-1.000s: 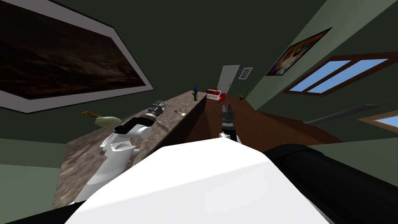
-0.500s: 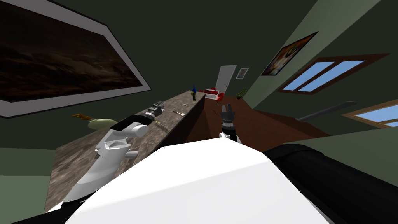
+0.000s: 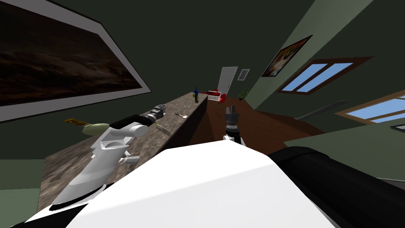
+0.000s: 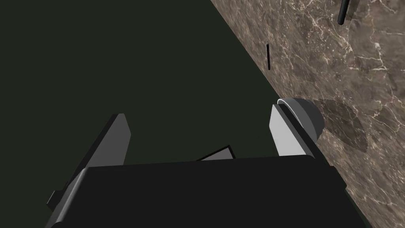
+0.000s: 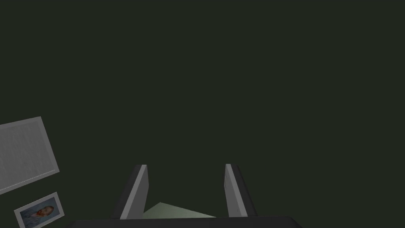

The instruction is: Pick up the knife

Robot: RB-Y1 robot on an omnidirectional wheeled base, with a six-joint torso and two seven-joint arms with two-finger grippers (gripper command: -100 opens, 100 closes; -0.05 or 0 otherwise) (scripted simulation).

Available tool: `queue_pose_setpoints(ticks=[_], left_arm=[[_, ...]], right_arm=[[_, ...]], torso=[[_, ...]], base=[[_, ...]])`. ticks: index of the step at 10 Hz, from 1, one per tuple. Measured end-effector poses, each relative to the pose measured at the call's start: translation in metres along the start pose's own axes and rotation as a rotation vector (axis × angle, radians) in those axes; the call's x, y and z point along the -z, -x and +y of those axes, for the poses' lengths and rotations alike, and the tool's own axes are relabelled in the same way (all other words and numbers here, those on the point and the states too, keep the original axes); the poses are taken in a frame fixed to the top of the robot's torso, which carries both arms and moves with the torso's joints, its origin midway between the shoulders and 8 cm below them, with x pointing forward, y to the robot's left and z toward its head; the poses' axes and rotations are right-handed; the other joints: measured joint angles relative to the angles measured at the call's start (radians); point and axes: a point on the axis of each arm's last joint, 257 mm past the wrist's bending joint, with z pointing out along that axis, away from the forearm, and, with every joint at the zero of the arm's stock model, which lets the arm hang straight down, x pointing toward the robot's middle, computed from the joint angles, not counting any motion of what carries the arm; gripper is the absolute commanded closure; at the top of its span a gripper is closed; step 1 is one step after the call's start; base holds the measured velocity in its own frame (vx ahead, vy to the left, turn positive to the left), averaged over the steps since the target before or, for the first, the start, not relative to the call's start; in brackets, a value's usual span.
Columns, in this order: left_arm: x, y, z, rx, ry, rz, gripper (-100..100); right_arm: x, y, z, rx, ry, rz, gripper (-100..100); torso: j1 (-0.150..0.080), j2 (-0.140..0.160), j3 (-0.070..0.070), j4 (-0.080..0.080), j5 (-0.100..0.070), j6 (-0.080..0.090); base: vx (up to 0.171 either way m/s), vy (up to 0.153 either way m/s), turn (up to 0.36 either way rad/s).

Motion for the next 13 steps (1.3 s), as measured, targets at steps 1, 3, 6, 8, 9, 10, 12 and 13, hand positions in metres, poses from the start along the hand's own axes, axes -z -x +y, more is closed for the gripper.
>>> queue_pose_setpoints(ticks=[1, 3, 6, 8, 9, 10, 12, 13], left_arm=[[0.000, 0.003, 0.007, -0.005, 0.029, 0.005, -100], [0.000, 0.005, 0.018, -0.009, 0.085, 0.015, -100], [0.003, 0.015, 0.049, -0.015, 0.195, 0.033, -100], [0.005, 0.020, 0.063, -0.015, 0.254, 0.044, -100], [0.008, 0.020, 0.071, -0.016, 0.286, 0.050, -100], [0.008, 0.020, 0.077, -0.015, 0.310, 0.055, -100], [0.014, 0.027, 0.097, -0.013, 0.378, 0.068, -100], [0.015, 0.026, 0.101, -0.013, 0.398, 0.072, -100]], right_arm=[[0.000, 0.000, 0.000, 0.000, 0.000, 0.000, 0], [0.000, 0.000, 0.000, 0.000, 0.000, 0.000, 0], [0.000, 0.000, 0.000, 0.000, 0.000, 0.000, 0], [0.000, 0.000, 0.000, 0.000, 0.000, 0.000, 0], [0.000, 0.000, 0.000, 0.000, 0.000, 0.000, 0], [0.000, 0.000, 0.000, 0.000, 0.000, 0.000, 0], [0.000, 0.000, 0.000, 0.000, 0.000, 0.000, 0], [0.000, 0.000, 0.000, 0.000, 0.000, 0.000, 0]], torso=[[0.000, 0.000, 0.000, 0.000, 0.000, 0.000], [-0.001, 0.000, 0.000, 0.000, 0.000, 0.000], [0.000, 0.000, 0.000, 0.000, 0.000, 0.000], [-0.001, 0.000, 0.000, 0.000, 0.000, 0.000], [-0.001, -0.001, 0.000, 0.000, 0.000, 0.000], [-0.001, -0.001, 0.000, 0.000, 0.000, -0.001], [0.000, -0.001, -0.001, 0.000, 0.000, 0.000], [-0.001, -0.001, 0.000, 0.000, 0.000, -0.001]], base=[[-0.004, 0.015, 0.001], [-0.002, 0.024, -0.088], [-0.001, 0.027, -0.052], [0.000, 0.021, -0.082], [0.002, 0.015, 0.001], [0.006, 0.021, -0.105], [0.004, 0.023, -0.028], [0.010, 0.024, -0.103]])
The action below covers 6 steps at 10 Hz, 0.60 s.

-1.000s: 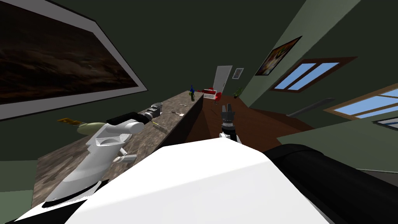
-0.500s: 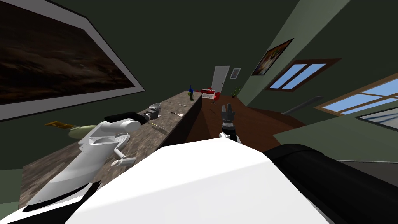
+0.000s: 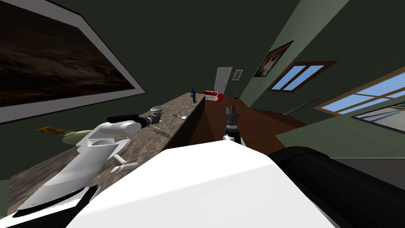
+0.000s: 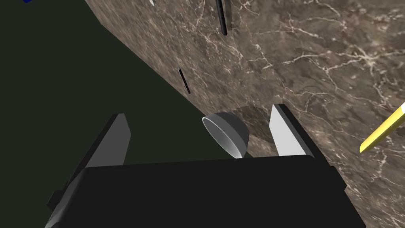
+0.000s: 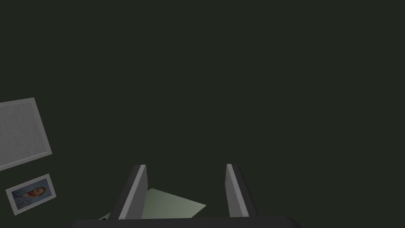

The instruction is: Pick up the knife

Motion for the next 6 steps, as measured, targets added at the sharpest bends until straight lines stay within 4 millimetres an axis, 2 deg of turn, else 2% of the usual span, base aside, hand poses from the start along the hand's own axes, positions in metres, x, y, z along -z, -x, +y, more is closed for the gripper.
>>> queue_pose_setpoints(ticks=[1, 6], left_arm=[[-0.001, 0.005, 0.009, 0.007, 0.038, 0.008, -100], [-0.001, 0.006, 0.066, 0.027, 0.217, 0.056, -100]], right_arm=[[0.000, 0.000, 0.000, 0.000, 0.000, 0.000, 0], [0.000, 0.000, 0.000, 0.000, 0.000, 0.000, 0]], torso=[[0.001, -0.001, 0.000, 0.000, 0.000, 0.001], [0.001, -0.001, -0.001, 0.000, 0.000, 0.000]], base=[[0.008, 0.029, -0.074], [0.012, 0.026, -0.061]])
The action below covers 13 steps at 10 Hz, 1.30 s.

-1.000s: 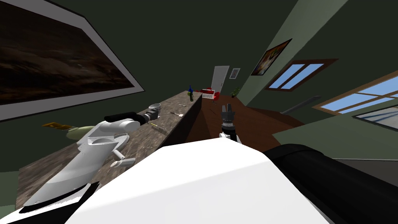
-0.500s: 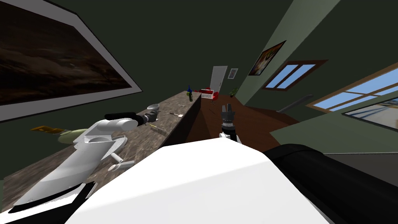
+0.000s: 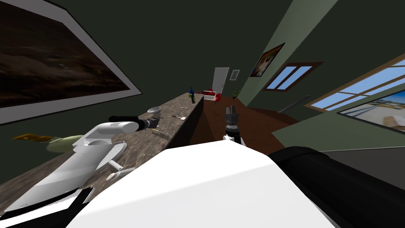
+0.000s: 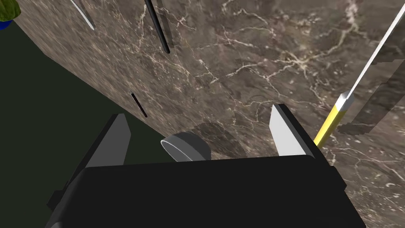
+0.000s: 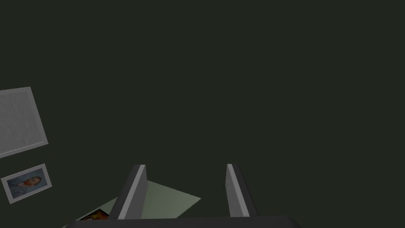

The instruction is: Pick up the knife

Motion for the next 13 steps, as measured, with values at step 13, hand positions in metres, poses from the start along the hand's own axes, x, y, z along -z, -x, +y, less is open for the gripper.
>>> queue_pose_setpoints(ticks=[13], left_arm=[[0.017, -0.017, 0.144, 0.094, 0.447, 0.194, -100]], right_arm=[[0.000, 0.000, 0.000, 0.000, 0.000, 0.000, 0]], torso=[[0.000, -0.002, -0.001, 0.000, 0.000, 0.000]], base=[[0.026, 0.024, -0.066]])
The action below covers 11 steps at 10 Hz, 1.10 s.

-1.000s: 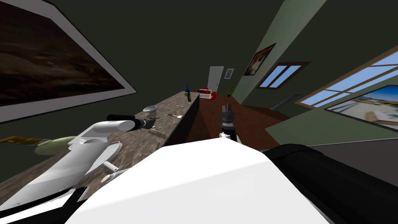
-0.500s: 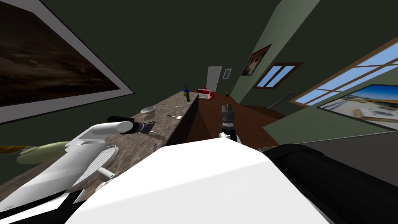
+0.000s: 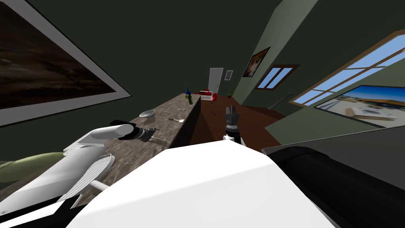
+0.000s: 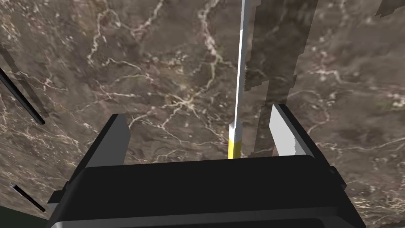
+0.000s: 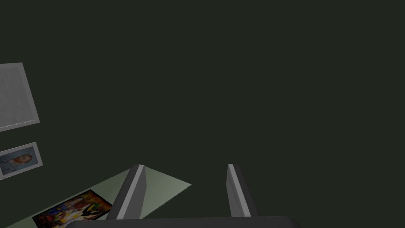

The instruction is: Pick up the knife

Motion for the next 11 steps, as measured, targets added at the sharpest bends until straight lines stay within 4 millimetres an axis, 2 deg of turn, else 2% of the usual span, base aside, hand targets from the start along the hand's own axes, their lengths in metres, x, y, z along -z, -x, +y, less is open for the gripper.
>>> queue_pose_setpoints(ticks=[5, 10, 11], left_arm=[[-0.003, -0.007, 0.052, 0.034, 0.150, 0.091, -100], [-0.002, -0.019, 0.094, 0.063, 0.278, 0.173, -100], [-0.002, -0.019, 0.095, 0.063, 0.282, 0.175, 0]], right_arm=[[0.000, 0.000, 0.000, 0.000, 0.000, 0.000, 0], [0.000, 0.000, 0.000, 0.000, 0.000, 0.000, 0], [0.000, 0.000, 0.000, 0.000, 0.000, 0.000, 0]], torso=[[0.000, 0.000, 0.000, 0.000, 0.000, 0.000], [-0.001, 0.000, 0.000, 0.000, 0.000, 0.000], [-0.001, 0.001, 0.000, 0.000, 0.000, 0.000]], base=[[0.040, 0.019, -0.070], [0.037, 0.015, -0.054], [0.000, 0.000, 0.000]])
